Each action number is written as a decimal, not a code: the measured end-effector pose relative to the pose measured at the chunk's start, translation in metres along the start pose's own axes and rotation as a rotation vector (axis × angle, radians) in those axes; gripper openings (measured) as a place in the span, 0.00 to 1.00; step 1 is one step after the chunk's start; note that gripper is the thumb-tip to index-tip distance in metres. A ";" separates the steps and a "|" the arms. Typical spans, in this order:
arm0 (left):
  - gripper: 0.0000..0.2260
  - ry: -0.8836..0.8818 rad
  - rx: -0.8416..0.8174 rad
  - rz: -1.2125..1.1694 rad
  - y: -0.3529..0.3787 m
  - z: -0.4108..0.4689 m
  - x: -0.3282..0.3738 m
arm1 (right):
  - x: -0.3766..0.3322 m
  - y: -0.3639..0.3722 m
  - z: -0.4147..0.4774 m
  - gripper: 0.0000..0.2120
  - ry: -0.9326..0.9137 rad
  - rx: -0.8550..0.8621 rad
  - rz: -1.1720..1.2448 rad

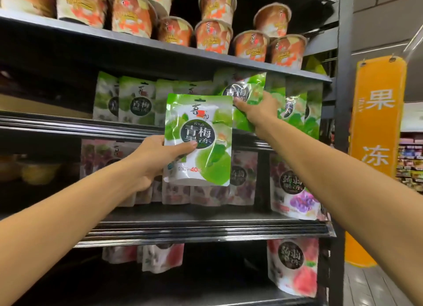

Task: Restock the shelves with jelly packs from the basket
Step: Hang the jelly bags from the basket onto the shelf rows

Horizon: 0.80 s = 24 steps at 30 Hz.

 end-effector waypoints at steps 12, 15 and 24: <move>0.07 0.193 0.193 0.173 0.001 0.012 -0.005 | 0.010 -0.023 -0.022 0.42 -0.193 -0.067 -0.275; 0.07 0.212 0.194 0.162 0.002 0.013 -0.004 | 0.011 -0.027 -0.027 0.41 -0.201 -0.068 -0.325; 0.07 0.232 0.185 0.161 0.000 0.015 -0.001 | 0.011 -0.029 -0.029 0.39 -0.209 -0.009 -0.423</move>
Point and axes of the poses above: each hand's wrist, its own z-axis towards the middle knuckle, its own y-axis out of the palm, x = y × z, the point moved 3 cm from there along z, towards the middle knuckle, and after that the axes turned 14 degrees about z, right-handed, at the moved point
